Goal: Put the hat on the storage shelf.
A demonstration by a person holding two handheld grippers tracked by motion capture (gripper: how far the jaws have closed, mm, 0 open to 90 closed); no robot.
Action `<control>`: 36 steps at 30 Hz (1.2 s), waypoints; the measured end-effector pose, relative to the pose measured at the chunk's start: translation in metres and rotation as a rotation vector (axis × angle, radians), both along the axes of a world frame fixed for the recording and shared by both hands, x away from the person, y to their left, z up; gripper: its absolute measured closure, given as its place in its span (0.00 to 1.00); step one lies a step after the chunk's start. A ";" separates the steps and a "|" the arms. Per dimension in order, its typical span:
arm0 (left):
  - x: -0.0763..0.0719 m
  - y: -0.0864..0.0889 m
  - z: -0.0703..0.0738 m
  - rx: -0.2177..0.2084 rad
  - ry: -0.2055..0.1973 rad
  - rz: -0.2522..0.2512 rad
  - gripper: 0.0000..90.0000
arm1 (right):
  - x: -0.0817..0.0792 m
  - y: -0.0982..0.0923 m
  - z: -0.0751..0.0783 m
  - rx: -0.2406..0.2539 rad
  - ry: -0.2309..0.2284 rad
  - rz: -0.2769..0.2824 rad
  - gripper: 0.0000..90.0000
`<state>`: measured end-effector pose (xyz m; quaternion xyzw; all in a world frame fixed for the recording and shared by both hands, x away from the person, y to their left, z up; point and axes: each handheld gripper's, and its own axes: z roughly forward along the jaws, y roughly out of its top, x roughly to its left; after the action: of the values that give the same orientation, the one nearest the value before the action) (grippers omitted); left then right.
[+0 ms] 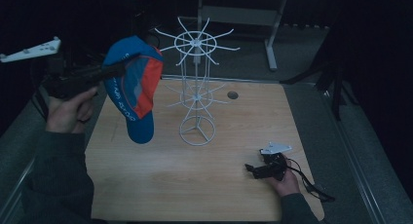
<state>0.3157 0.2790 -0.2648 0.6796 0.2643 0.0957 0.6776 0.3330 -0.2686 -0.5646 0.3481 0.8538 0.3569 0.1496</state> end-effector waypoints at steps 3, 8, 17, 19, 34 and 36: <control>0.003 -0.012 -0.005 0.111 0.020 -0.015 0.98 | 0.000 0.000 0.000 -0.001 0.000 0.001 0.12; 0.007 -0.019 -0.010 0.185 0.055 -0.017 0.98 | 0.000 0.000 0.000 0.000 0.000 0.000 0.12; 0.011 -0.036 -0.020 0.383 0.091 0.052 0.82 | 0.000 0.000 0.000 -0.002 0.002 -0.001 0.12; 0.011 -0.035 -0.019 0.375 0.091 0.062 0.75 | 0.000 0.000 0.000 -0.002 0.002 -0.001 0.12; 0.008 -0.003 -0.019 0.256 0.152 0.223 0.40 | 0.000 0.000 0.000 -0.002 0.002 -0.001 0.12; 0.008 0.000 -0.021 0.255 0.156 0.232 0.40 | 0.000 0.000 0.000 -0.002 0.002 -0.001 0.12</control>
<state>0.3233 0.2786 -0.2854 0.7304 0.3782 0.1528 0.5479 0.3328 -0.2687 -0.5646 0.3487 0.8542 0.3558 0.1492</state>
